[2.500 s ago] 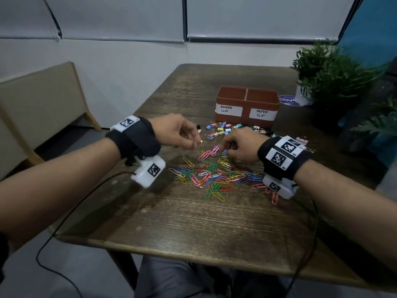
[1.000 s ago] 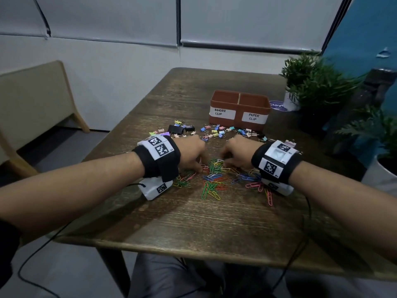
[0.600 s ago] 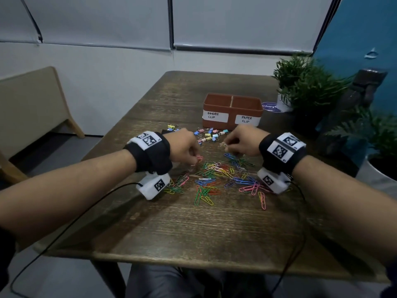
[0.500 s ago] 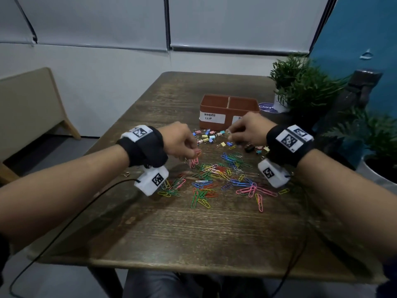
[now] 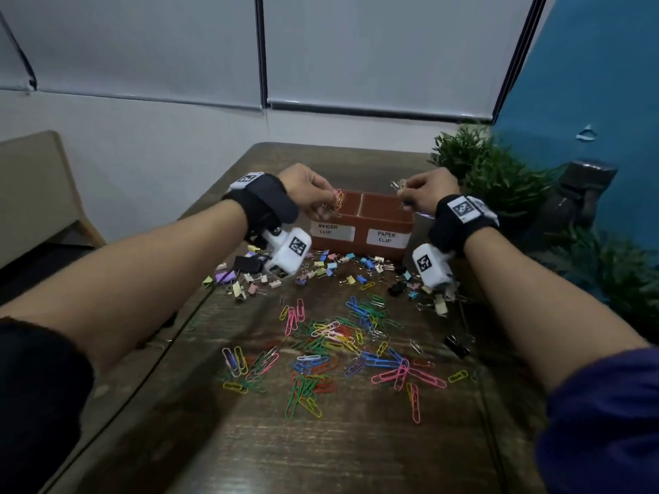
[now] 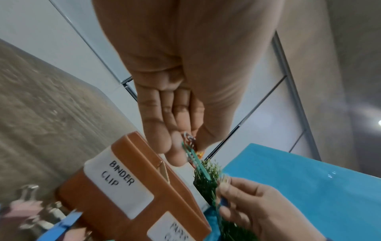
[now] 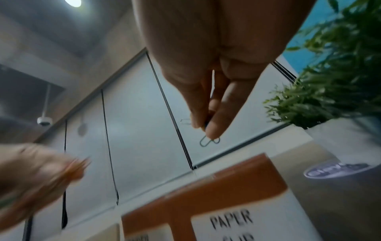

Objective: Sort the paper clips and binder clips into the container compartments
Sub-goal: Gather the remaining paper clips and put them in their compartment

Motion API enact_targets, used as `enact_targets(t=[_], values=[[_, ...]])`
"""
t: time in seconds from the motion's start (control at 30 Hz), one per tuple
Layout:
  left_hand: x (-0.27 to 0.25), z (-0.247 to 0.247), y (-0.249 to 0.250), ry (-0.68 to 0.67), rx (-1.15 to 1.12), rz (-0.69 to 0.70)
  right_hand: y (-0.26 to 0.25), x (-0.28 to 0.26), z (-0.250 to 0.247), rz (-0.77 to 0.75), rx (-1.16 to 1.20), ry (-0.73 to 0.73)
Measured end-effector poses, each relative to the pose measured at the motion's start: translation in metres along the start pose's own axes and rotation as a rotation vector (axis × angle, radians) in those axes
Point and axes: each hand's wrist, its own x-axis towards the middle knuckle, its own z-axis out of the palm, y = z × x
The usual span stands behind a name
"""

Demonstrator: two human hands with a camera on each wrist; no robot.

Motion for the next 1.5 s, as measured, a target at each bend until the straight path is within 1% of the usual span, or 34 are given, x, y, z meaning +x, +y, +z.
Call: enact_targets(t=[0.1,0.23,0.37,0.4,0.47,0.53,0.6,0.67,0.77,0.87,0.9,0.97,1.03,1.1,1.23,1.4,1.5], values=[[0.039,0.008,0.005,0.043,-0.026,-0.039,0.016,0.009,0.023,0.019,-0.119,0.047],[0.082,0.030,0.014,0.093,-0.028,-0.065,0.029,0.014,0.044,0.022,-0.185,0.096],[0.110,0.055,0.015,0.073,0.119,-0.072,0.035,0.018,0.046,-0.013,-0.268,0.164],[0.116,0.060,0.013,0.070,0.160,-0.074,0.037,0.019,0.046,-0.017,-0.284,0.162],[0.122,0.069,0.011,0.057,0.217,-0.079,0.041,0.020,0.045,-0.035,-0.369,0.114],[0.120,0.075,0.013,0.033,0.314,-0.038,0.043,0.019,0.042,-0.051,-0.436,0.085],[0.115,0.077,0.019,-0.005,0.448,0.047,0.043,0.017,0.035,-0.056,-0.402,0.067],[0.104,0.074,0.026,-0.014,0.551,0.134,0.042,0.012,0.028,-0.079,-0.323,0.040],[0.084,0.066,0.031,0.029,0.629,0.235,0.036,-0.007,0.018,-0.154,-0.257,0.010],[0.045,0.063,0.024,0.045,0.651,0.327,0.030,-0.042,0.005,-0.245,-0.300,-0.115],[0.029,0.064,0.020,0.003,0.655,0.347,0.028,-0.056,0.000,-0.254,-0.322,-0.176],[-0.006,0.070,0.008,-0.148,0.693,0.380,0.024,-0.087,-0.007,-0.245,-0.379,-0.296],[-0.035,0.081,-0.007,-0.287,0.777,0.391,0.024,-0.113,-0.009,-0.235,-0.479,-0.378],[-0.053,0.093,-0.019,-0.347,0.830,0.365,0.025,-0.134,-0.004,-0.205,-0.545,-0.437],[-0.070,0.103,-0.029,-0.359,0.882,0.305,0.025,-0.153,0.020,-0.171,-0.678,-0.520],[-0.080,0.091,-0.034,-0.383,0.876,0.239,0.007,-0.146,0.043,-0.206,-0.815,-0.559],[-0.094,0.084,-0.032,-0.413,0.827,0.244,0.003,-0.144,0.050,-0.218,-0.917,-0.671]])
